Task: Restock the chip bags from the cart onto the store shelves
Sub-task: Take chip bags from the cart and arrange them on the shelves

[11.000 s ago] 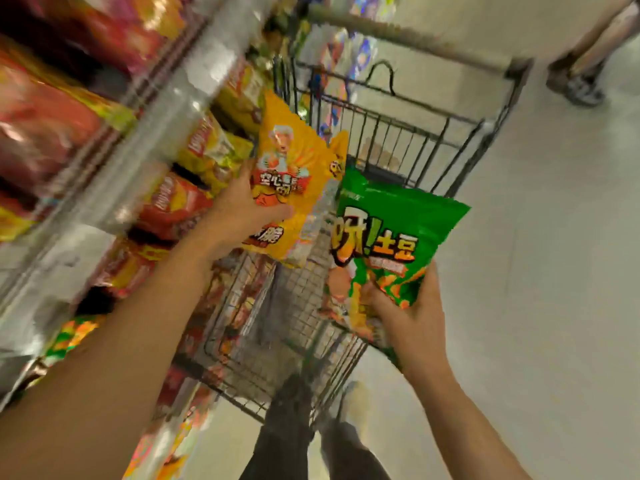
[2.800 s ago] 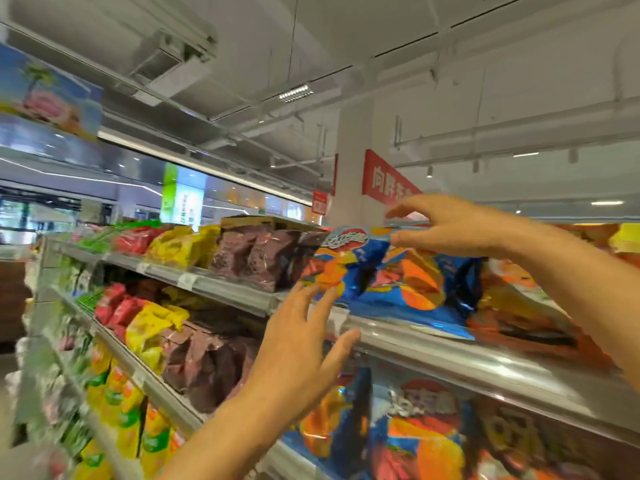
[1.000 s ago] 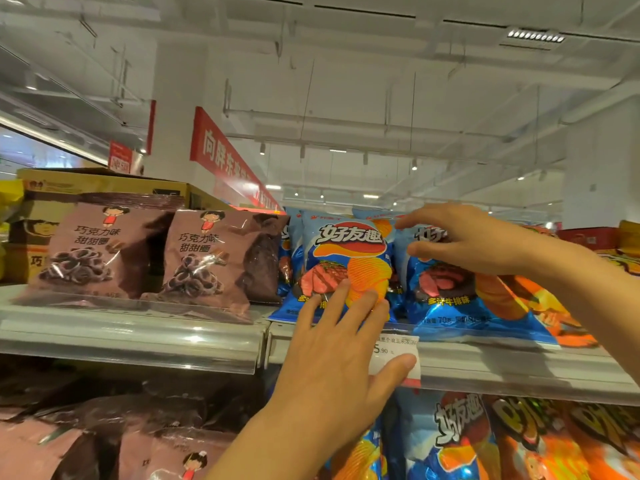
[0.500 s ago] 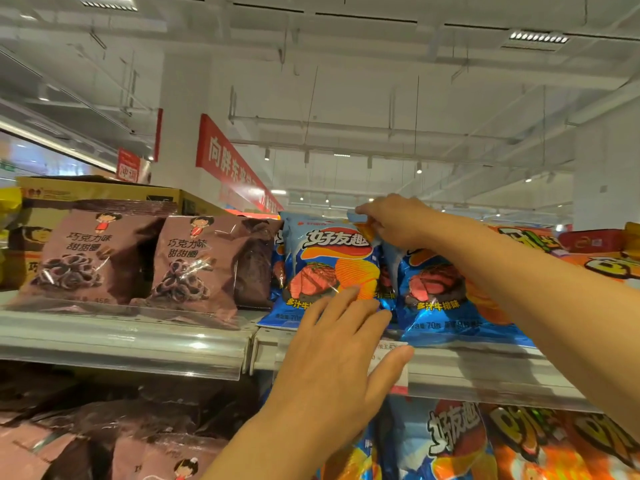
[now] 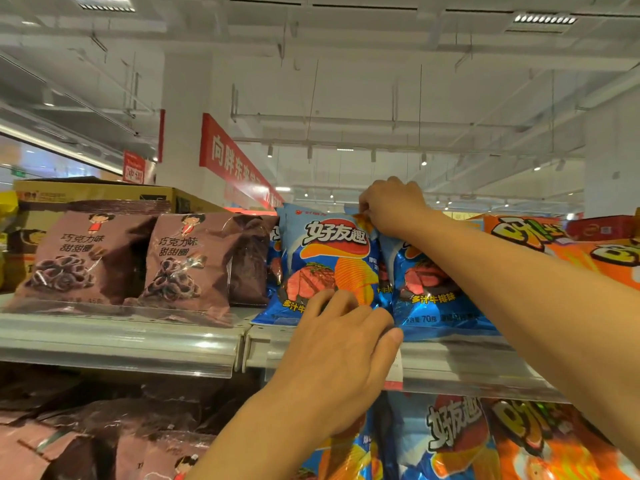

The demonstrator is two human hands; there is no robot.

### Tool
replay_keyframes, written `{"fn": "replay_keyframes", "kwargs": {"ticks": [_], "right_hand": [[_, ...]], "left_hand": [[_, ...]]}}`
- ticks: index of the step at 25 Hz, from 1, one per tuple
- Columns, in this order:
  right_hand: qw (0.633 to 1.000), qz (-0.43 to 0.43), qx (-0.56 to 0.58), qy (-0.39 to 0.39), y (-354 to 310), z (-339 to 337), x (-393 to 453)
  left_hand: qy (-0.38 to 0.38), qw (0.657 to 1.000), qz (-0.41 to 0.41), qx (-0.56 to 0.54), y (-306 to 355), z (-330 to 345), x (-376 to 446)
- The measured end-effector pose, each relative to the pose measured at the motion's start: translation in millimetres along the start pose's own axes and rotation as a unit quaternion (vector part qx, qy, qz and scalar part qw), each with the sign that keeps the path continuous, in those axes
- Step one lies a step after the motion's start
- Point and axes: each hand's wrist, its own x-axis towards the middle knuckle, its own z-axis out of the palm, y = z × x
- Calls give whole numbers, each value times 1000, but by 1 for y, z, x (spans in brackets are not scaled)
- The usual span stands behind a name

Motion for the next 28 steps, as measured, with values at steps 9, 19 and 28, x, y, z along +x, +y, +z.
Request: {"fn": "replay_keyframes", "kwargs": {"ticks": [9,19,28], "right_hand": [[981,4,175,-79,18,-16,-3],[997,-3,57,-53,4,-5,-13],[968,-11,249,13,30,-17,-38]], "left_hand": [[131,986,-101,-22,-24,-6,-8],[26,983,-182,-16,-38,-21,7],[116,991,-67,17,-11,-18,-14]]}}
